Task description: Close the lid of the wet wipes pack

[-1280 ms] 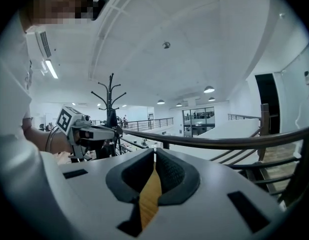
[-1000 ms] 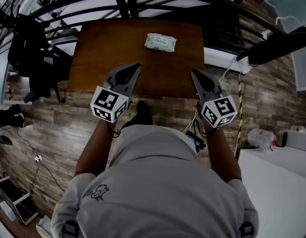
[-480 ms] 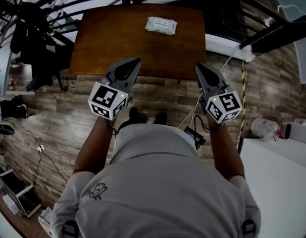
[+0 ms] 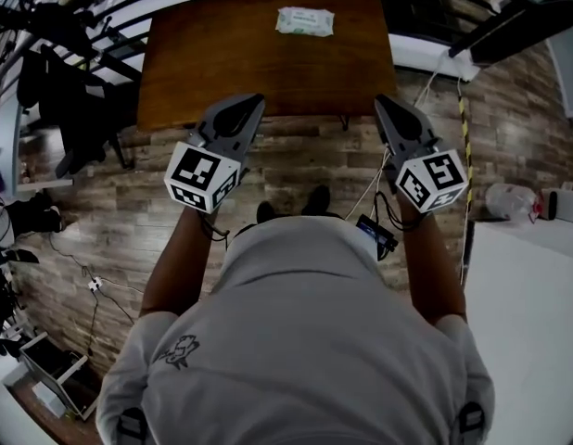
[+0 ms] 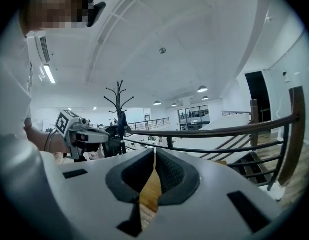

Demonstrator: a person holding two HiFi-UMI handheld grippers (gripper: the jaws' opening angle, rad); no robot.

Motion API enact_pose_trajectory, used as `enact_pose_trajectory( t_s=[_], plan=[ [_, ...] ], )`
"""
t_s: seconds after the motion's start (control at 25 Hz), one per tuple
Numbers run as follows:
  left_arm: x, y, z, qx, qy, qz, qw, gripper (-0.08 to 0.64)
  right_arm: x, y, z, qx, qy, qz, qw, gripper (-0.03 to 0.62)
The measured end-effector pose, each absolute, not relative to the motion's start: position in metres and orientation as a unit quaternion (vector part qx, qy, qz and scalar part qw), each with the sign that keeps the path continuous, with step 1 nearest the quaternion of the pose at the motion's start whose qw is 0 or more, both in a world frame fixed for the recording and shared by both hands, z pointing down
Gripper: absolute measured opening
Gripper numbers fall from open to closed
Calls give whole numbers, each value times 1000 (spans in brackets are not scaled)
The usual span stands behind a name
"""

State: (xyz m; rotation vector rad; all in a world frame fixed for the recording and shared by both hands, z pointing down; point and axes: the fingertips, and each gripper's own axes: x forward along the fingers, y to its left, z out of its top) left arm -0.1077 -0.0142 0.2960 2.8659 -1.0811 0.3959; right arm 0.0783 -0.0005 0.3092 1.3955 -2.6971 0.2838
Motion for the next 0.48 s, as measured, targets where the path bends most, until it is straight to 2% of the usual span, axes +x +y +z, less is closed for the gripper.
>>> enact_pose_trajectory(
  t_s=[0.48],
  plan=[
    [-204, 56, 270, 949, -295, 107, 23, 14, -17, 76, 294, 492, -865, 88, 34, 40]
  ],
)
